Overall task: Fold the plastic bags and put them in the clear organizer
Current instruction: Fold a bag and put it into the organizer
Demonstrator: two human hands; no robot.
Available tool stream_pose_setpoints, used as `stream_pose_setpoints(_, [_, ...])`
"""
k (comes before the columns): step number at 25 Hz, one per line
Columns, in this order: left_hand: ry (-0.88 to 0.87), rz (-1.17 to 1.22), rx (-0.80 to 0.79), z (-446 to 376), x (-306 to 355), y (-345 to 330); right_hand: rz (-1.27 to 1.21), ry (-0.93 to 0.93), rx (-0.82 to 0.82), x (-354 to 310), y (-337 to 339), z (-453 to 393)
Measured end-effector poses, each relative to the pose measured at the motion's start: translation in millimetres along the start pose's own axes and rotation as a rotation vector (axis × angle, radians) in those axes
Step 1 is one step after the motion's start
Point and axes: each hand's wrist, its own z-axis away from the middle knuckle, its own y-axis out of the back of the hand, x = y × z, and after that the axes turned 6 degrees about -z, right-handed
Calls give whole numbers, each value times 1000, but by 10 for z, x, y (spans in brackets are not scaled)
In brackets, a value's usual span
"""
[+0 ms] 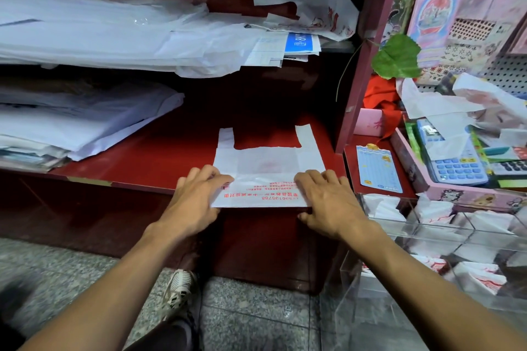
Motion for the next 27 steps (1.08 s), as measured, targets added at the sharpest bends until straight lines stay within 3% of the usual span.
stream_pose_setpoints(7, [-50,271,103,50,-244,-35,-120,27,-10,337,84,110])
stream_pose_setpoints(11, [11,467,152,45,-281,-14,-473,33,87,464,102,86])
stream_pose_setpoints(16, [224,698,184,6,-158,47,-877,-282,241,442,83,-7])
stream_pose_setpoints(19, [344,680,226,-42,-165,9,-848,-387,258,381,34,-89])
stream_pose_setpoints(22, [413,511,229,-80,-121,5,-761,-445,251,308,35,-117])
stream_pose_setpoints(24, [366,319,239,-61,-74,21,-667,-448,293,262,26,-104])
stream_pose_setpoints(27, [174,231,201,-7,-76,15,-373,-211,359,199,11,-64])
